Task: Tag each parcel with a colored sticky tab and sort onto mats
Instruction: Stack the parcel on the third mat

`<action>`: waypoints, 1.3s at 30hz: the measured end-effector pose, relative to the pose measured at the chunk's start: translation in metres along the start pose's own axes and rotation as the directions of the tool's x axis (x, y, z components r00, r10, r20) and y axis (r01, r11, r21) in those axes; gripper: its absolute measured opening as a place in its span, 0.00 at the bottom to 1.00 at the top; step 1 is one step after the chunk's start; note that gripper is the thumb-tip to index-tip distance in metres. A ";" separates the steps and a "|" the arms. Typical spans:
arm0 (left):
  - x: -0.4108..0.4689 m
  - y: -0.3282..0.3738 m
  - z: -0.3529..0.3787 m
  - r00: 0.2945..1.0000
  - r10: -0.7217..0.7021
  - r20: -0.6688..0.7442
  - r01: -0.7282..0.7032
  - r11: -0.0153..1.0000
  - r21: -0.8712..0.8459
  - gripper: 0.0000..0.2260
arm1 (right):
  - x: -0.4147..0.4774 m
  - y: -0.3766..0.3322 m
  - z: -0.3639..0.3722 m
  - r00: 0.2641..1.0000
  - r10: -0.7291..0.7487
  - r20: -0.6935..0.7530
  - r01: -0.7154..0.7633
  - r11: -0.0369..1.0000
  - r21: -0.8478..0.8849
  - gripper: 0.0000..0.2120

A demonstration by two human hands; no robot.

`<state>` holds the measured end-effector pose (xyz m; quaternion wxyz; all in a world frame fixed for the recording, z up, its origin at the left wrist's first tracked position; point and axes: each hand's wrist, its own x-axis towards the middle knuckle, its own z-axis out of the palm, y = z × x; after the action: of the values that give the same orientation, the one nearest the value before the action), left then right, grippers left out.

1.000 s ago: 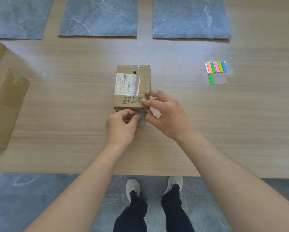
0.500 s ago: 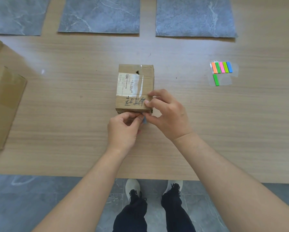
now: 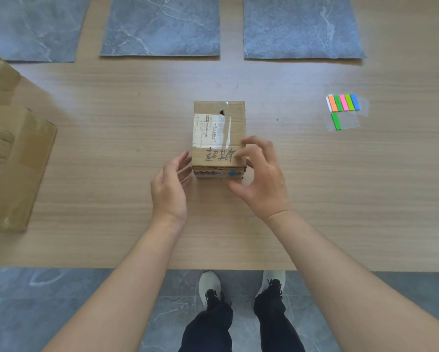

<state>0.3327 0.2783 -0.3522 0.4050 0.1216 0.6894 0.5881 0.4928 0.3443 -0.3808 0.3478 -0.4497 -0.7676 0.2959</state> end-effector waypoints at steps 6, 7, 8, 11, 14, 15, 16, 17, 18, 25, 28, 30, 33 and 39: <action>-0.018 0.032 0.015 0.981 -0.111 0.156 0.113 0.994 -0.001 0.22 | 0.011 -0.049 -0.015 0.800 0.578 0.159 -0.568 0.646 0.510 0.11; -0.023 0.039 0.016 0.979 -0.117 0.167 0.120 0.993 -0.010 0.21 | 0.014 -0.059 -0.019 0.794 0.588 0.158 -0.574 0.638 0.513 0.11; -0.027 0.048 0.017 0.978 -0.114 0.174 0.119 0.993 -0.020 0.20 | 0.019 -0.068 -0.024 0.788 0.597 0.149 -0.576 0.631 0.519 0.12; -0.036 0.079 0.020 0.978 -0.077 0.194 0.083 0.996 -0.025 0.18 | 0.032 -0.093 -0.041 0.803 0.584 0.119 -0.551 0.652 0.521 0.12; -0.041 0.113 0.022 0.976 -0.010 0.217 0.011 1.000 -0.003 0.18 | 0.049 -0.117 -0.057 0.819 0.568 0.077 -0.516 0.673 0.530 0.13; -0.044 0.126 0.023 0.974 0.016 0.227 -0.017 1.000 0.002 0.19 | 0.054 -0.125 -0.062 0.823 0.564 0.063 -0.506 0.678 0.534 0.13; -0.046 0.137 0.025 0.970 0.041 0.239 -0.044 0.999 0.007 0.19 | 0.059 -0.132 -0.066 0.831 0.554 0.050 -0.490 0.685 0.539 0.13; -0.049 0.149 0.026 0.966 0.064 0.252 -0.069 0.998 0.009 0.19 | 0.064 -0.139 -0.071 0.839 0.543 0.037 -0.471 0.692 0.547 0.13; -0.052 0.160 0.027 0.960 0.085 0.266 -0.091 0.996 0.008 0.19 | 0.070 -0.144 -0.076 0.847 0.530 0.027 -0.454 0.697 0.555 0.14; -0.056 0.216 0.050 0.917 0.194 0.348 -0.210 0.978 0.008 0.20 | 0.107 -0.167 -0.117 0.886 0.463 -0.034 -0.355 0.723 0.592 0.14; -0.051 0.226 0.070 0.903 0.208 0.375 -0.229 0.973 0.014 0.20 | 0.121 -0.162 -0.133 0.878 0.476 -0.047 -0.352 0.709 0.611 0.14; -0.047 0.232 0.087 0.897 0.202 0.394 -0.232 0.972 0.030 0.20 | 0.131 -0.155 -0.144 0.866 0.497 -0.054 -0.357 0.691 0.629 0.13; -0.040 0.237 0.119 0.887 0.187 0.421 -0.229 0.972 0.050 0.20 | 0.149 -0.134 -0.162 0.861 0.508 -0.043 -0.365 0.673 0.644 0.13; -0.016 0.235 0.197 0.871 0.141 0.471 -0.200 0.977 0.078 0.17 | 0.191 -0.075 -0.192 0.842 0.538 -0.030 -0.398 0.659 0.638 0.16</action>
<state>0.4085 0.4740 -0.1282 0.4957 0.3438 0.5947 0.5314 0.5429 0.5110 -0.1600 0.4661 -0.5257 -0.4446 0.5557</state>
